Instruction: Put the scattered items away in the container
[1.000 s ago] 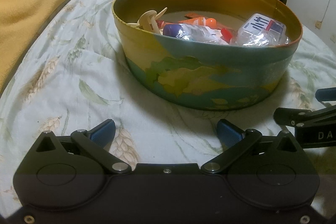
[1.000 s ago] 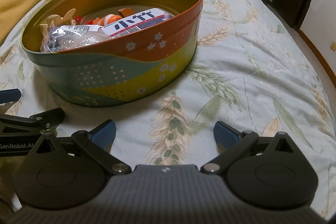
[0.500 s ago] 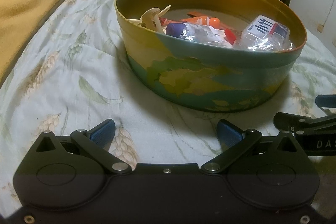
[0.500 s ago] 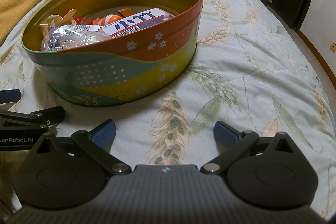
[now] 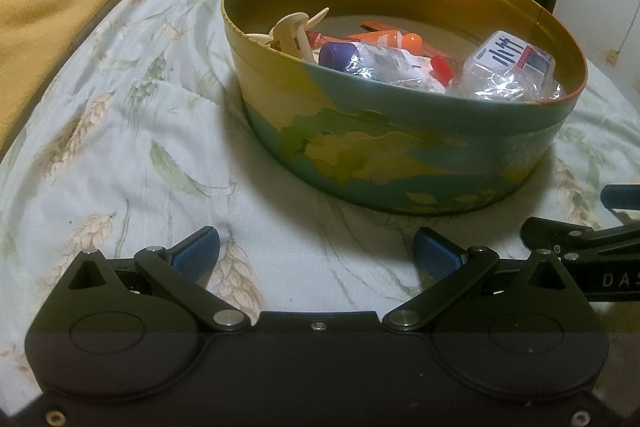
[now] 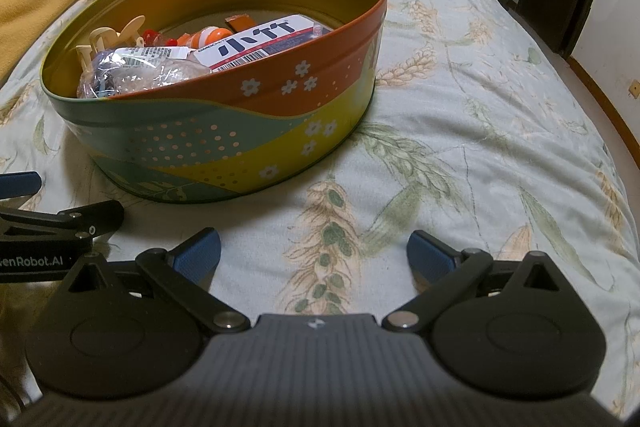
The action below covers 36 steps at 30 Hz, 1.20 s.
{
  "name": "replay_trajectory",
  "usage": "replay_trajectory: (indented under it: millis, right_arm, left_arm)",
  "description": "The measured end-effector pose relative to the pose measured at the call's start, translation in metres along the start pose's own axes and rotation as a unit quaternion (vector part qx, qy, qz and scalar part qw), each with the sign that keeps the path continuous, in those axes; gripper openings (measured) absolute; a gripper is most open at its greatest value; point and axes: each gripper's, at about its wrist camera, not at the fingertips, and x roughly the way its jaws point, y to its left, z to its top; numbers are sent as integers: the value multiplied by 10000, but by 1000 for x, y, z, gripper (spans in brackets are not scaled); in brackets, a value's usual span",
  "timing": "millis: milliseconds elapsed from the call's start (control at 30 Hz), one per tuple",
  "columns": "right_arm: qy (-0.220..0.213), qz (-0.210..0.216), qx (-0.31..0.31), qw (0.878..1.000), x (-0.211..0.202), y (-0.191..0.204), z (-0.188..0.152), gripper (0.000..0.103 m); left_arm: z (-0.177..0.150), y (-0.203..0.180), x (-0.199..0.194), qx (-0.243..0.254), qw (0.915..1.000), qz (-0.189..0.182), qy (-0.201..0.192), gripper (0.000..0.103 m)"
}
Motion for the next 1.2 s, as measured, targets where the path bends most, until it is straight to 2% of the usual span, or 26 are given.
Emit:
replay_trajectory:
  millis: [1200]
  right_arm:
    - [16, -1, -3, 10000, 0, 1, 0, 103]
  left_arm:
    - [-2, 2, 0, 30, 10000, 5, -74, 103]
